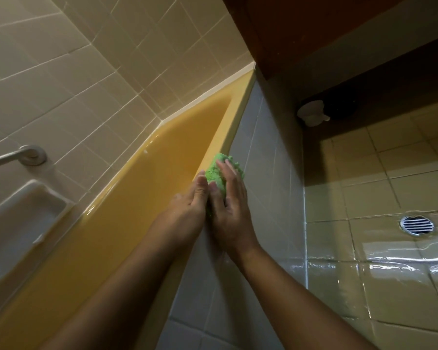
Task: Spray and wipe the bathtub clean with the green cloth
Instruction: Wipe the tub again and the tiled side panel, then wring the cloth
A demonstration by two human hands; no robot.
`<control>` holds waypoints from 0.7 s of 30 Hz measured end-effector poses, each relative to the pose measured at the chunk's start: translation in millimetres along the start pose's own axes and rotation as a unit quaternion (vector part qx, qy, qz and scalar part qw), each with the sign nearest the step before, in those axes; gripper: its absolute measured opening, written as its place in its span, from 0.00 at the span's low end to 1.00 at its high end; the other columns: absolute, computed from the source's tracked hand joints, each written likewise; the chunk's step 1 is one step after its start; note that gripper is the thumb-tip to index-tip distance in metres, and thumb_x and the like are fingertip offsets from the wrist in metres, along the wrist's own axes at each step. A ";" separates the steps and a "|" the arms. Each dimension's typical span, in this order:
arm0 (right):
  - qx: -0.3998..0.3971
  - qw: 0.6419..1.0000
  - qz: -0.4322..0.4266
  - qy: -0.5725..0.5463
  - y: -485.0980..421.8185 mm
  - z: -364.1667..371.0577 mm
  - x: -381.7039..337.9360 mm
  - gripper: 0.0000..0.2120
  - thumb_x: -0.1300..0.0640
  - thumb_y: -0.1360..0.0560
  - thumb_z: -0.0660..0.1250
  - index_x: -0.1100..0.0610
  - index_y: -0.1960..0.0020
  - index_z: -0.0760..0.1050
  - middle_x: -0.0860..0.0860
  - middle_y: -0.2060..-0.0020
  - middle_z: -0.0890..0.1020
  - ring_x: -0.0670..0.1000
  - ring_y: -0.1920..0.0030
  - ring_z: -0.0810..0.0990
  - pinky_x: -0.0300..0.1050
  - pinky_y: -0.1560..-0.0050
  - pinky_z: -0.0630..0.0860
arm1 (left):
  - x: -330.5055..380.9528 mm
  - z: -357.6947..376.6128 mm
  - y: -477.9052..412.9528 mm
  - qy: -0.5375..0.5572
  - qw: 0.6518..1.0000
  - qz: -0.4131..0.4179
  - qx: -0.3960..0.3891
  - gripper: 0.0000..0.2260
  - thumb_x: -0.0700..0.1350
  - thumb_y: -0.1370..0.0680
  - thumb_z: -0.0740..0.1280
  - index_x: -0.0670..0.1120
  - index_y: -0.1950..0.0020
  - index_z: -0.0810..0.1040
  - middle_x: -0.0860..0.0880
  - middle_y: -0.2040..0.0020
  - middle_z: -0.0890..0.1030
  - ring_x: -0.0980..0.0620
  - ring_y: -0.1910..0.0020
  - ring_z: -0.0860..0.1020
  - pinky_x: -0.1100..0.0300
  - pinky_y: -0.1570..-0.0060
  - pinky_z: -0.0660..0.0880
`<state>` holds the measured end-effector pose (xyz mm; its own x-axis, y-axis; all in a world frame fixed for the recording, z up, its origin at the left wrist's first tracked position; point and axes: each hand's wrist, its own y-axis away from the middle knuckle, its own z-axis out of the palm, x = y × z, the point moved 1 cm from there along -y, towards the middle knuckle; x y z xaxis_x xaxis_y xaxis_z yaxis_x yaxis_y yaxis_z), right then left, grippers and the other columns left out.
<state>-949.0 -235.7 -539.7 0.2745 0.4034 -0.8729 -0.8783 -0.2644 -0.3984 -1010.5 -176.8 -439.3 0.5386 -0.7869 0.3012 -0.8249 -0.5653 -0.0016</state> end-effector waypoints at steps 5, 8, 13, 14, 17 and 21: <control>0.005 0.999 0.029 0.018 5.7 -7.2 31.3 0.25 0.35 0.18 0.50 0.34 0.21 0.60 0.40 0.18 0.55 0.45 0.18 0.51 0.58 0.20 0.57 | 5.6 0.9 -5.4 -0.008 1.000 -0.004 -0.007 0.39 0.85 0.36 0.32 0.80 0.25 0.49 0.47 0.16 0.60 0.43 0.18 0.58 0.36 0.21 0.55; 0.028 0.995 0.088 0.036 23.3 -24.4 81.6 0.25 0.34 0.17 0.49 0.34 0.21 0.59 0.39 0.19 0.56 0.43 0.18 0.52 0.51 0.21 0.56 | 9.7 1.7 -8.6 -0.029 0.999 -0.013 -0.021 0.42 0.85 0.38 0.29 0.79 0.24 0.46 0.46 0.16 0.58 0.40 0.18 0.58 0.35 0.21 0.55; -0.021 0.968 0.199 0.151 68.9 -54.1 212.9 0.32 0.39 0.14 0.44 0.58 0.19 0.62 0.49 0.18 0.57 0.53 0.17 0.53 0.49 0.17 0.49 | 19.8 2.2 -10.5 -0.082 0.996 -0.023 -0.036 0.36 0.77 0.31 0.33 0.75 0.21 0.41 0.43 0.19 0.63 0.40 0.23 0.65 0.41 0.26 0.63; -0.019 0.958 0.252 0.138 77.5 -60.8 233.1 0.31 0.41 0.13 0.45 0.59 0.19 0.61 0.47 0.19 0.56 0.54 0.17 0.52 0.48 0.18 0.48 | 19.4 2.6 -12.4 -0.089 0.995 -0.021 -0.033 0.36 0.76 0.31 0.34 0.74 0.21 0.41 0.43 0.21 0.65 0.42 0.25 0.67 0.44 0.29 0.65; 0.035 0.919 0.382 0.093 106.8 -77.5 259.2 0.25 0.49 0.12 0.51 0.58 0.18 0.58 0.50 0.18 0.59 0.53 0.17 0.53 0.44 0.20 0.48 | 14.6 4.2 -17.8 -0.083 0.996 -0.004 -0.016 0.33 0.77 0.27 0.34 0.75 0.21 0.44 0.46 0.23 0.68 0.45 0.28 0.69 0.48 0.32 0.64; 0.041 0.873 0.480 0.074 124.6 -86.4 278.0 0.26 0.48 0.12 0.50 0.61 0.19 0.60 0.62 0.21 0.64 0.61 0.22 0.63 0.55 0.21 0.58 | 12.2 3.4 -22.7 -0.080 0.997 0.002 -0.008 0.31 0.77 0.25 0.36 0.77 0.22 0.46 0.48 0.23 0.69 0.48 0.30 0.69 0.49 0.32 0.64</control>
<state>-948.3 -232.2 -856.4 -0.5612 -0.0875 -0.8230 -0.7553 -0.3524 0.5526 -984.6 -174.4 -438.9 0.5549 -0.8190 0.1459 -0.8289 -0.5592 0.0135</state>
